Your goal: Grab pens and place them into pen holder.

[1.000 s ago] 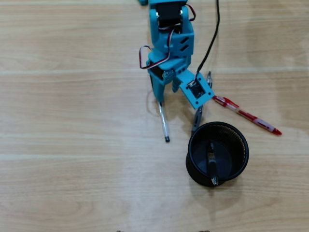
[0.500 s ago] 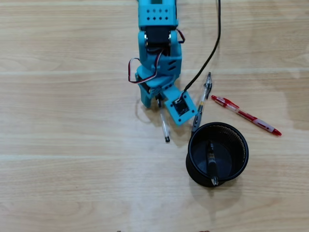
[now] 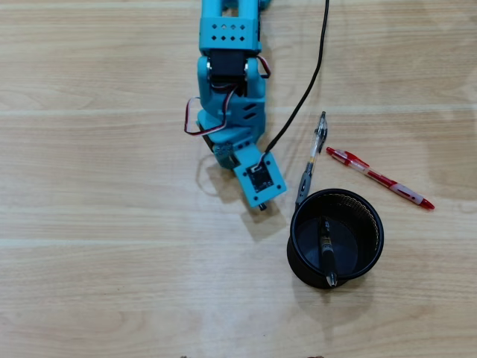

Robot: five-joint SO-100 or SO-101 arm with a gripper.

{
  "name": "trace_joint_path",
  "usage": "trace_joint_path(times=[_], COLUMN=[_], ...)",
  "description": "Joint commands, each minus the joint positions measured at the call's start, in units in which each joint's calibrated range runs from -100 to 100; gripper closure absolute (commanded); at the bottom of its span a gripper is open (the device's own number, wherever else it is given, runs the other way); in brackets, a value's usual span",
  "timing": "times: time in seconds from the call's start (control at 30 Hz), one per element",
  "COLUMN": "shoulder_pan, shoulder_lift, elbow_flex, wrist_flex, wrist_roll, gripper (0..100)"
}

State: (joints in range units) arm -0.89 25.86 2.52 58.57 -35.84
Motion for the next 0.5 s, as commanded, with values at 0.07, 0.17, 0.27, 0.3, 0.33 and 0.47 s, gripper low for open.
trace_joint_path(times=[0.07,0.17,0.27,0.3,0.33,0.47], shoulder_pan=[3.4,3.1,1.3,0.3,-0.7,-6.0], shoulder_lift=[-9.5,-21.2,-28.3,-29.7,-30.3,-29.8], elbow_flex=[0.3,-2.4,-9.1,-11.8,-14.7,-21.9], wrist_flex=[3.3,2.6,0.9,-0.9,-3.3,-16.2], wrist_roll=[0.1,0.3,-0.1,-0.1,-0.4,-3.8], gripper=[98,98,98,98,98,98])
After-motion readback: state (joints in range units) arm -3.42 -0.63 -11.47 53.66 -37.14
